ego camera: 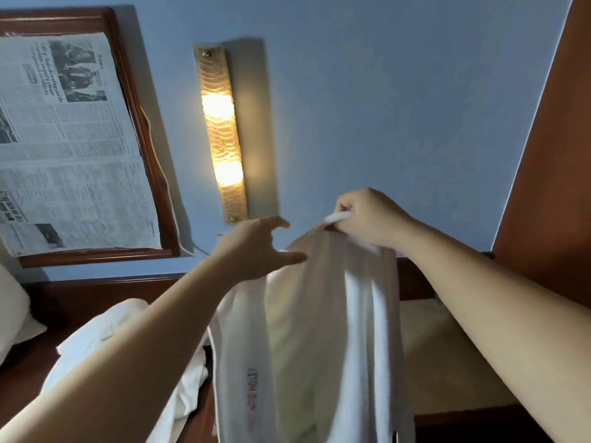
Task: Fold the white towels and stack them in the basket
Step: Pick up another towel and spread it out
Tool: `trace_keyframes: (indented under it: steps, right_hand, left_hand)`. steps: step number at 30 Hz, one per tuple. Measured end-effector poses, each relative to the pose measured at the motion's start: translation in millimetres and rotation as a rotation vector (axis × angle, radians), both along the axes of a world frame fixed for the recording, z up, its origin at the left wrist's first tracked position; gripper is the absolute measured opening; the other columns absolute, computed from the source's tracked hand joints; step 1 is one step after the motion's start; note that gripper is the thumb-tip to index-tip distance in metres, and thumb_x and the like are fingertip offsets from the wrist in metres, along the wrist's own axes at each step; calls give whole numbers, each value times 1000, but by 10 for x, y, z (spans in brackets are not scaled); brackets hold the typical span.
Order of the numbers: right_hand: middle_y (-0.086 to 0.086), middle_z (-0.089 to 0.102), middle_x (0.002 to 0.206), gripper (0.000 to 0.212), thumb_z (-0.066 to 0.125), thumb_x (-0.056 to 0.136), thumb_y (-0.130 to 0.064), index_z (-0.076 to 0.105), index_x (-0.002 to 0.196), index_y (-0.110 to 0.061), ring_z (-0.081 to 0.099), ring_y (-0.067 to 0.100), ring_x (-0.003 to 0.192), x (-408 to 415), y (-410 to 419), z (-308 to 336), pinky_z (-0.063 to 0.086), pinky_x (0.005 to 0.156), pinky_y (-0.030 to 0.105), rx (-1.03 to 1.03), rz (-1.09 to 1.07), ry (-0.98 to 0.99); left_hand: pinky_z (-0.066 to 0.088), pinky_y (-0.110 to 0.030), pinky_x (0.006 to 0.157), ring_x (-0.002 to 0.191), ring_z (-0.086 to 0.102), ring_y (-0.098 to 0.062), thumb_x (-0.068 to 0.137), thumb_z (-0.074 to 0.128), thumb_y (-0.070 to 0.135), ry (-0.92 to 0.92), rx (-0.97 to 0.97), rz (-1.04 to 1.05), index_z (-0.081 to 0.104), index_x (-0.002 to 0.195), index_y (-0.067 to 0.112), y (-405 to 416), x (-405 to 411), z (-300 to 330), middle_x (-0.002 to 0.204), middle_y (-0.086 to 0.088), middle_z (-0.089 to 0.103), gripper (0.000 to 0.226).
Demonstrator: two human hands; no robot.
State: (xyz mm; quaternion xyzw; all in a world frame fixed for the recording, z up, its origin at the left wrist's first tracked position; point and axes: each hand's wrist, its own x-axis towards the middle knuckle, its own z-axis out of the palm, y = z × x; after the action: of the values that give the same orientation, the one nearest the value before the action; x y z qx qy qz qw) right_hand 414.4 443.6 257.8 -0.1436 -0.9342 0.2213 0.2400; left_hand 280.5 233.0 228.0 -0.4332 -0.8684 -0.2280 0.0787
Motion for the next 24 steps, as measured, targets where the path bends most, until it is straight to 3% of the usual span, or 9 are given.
trace_keyframes:
  steps: [2, 4, 7, 11, 14, 16, 19, 21, 24]
  right_hand:
    - [0, 70, 74, 14, 72, 82, -29, 69, 75, -17, 64, 21, 72, -86, -120, 188, 45, 61, 30, 11, 44, 18]
    - [-3, 69, 73, 12, 70, 88, -15, 72, 77, -18, 60, 15, 68, -118, -184, 363, 42, 58, 26, 33, 83, 35]
    - [-5, 71, 75, 11, 79, 90, -25, 73, 81, -26, 60, 9, 66, -88, -187, 523, 44, 59, 24, 23, 141, 60]
    - [-6, 71, 78, 27, 81, 86, -51, 72, 89, -25, 60, 3, 64, 43, -59, 441, 42, 56, 22, -31, 154, 37]
    - [-15, 66, 66, 31, 74, 90, -53, 71, 88, -22, 54, -5, 54, 200, 157, 104, 38, 51, 17, -91, 94, -29]
    - [-12, 64, 66, 33, 69, 95, -53, 69, 85, -21, 53, -4, 57, 271, 288, -121, 37, 54, 23, -92, 53, -33]
    - [-5, 62, 75, 31, 63, 101, -44, 62, 83, -18, 54, 9, 69, 258, 291, -271, 37, 63, 32, -111, 57, -3]
    - [-2, 59, 76, 28, 61, 103, -38, 58, 83, -19, 53, 13, 71, 203, 198, -268, 37, 65, 34, -117, 84, 28]
    - [2, 67, 83, 24, 65, 101, -39, 63, 84, -22, 62, 21, 79, 116, 60, -142, 44, 68, 34, -112, 173, 56]
  left_hand:
    - [46, -31, 66, 78, 64, -8, 72, 75, 78, 16, 92, -67, 62, 124, 43, 145, 142, 70, 80, 10, 69, 64]
    - [39, -31, 56, 68, 61, -8, 84, 71, 68, 85, 217, -65, 66, 96, 39, 261, 210, 199, 66, 8, 63, 32]
    - [39, -33, 55, 63, 56, -17, 96, 65, 50, 145, 285, -41, 61, 68, 30, 263, 193, 425, 58, 5, 55, 34]
    - [51, -38, 68, 76, 59, -26, 96, 66, 32, 187, 268, -29, 79, 93, 27, 93, 85, 579, 70, 6, 64, 14]
    - [53, -41, 70, 79, 61, -30, 95, 66, 27, 186, 247, 34, 79, 91, 25, -90, -75, 518, 71, 3, 65, 14]
    - [51, -39, 66, 75, 61, -30, 94, 68, 27, 143, 212, 99, 78, 85, 24, -208, -181, 396, 67, 3, 64, 14]
    - [42, -33, 60, 71, 60, -27, 95, 68, 34, 65, 110, 146, 72, 77, 21, -214, -211, 161, 65, 4, 61, 23]
    - [44, -32, 66, 77, 63, -21, 92, 69, 49, 37, 60, 94, 74, 96, 28, -100, -107, 25, 71, 9, 62, 22]
    - [49, -32, 67, 70, 60, -6, 81, 69, 74, 55, 84, -34, 65, 125, 42, 155, 152, -28, 68, 9, 65, 55]
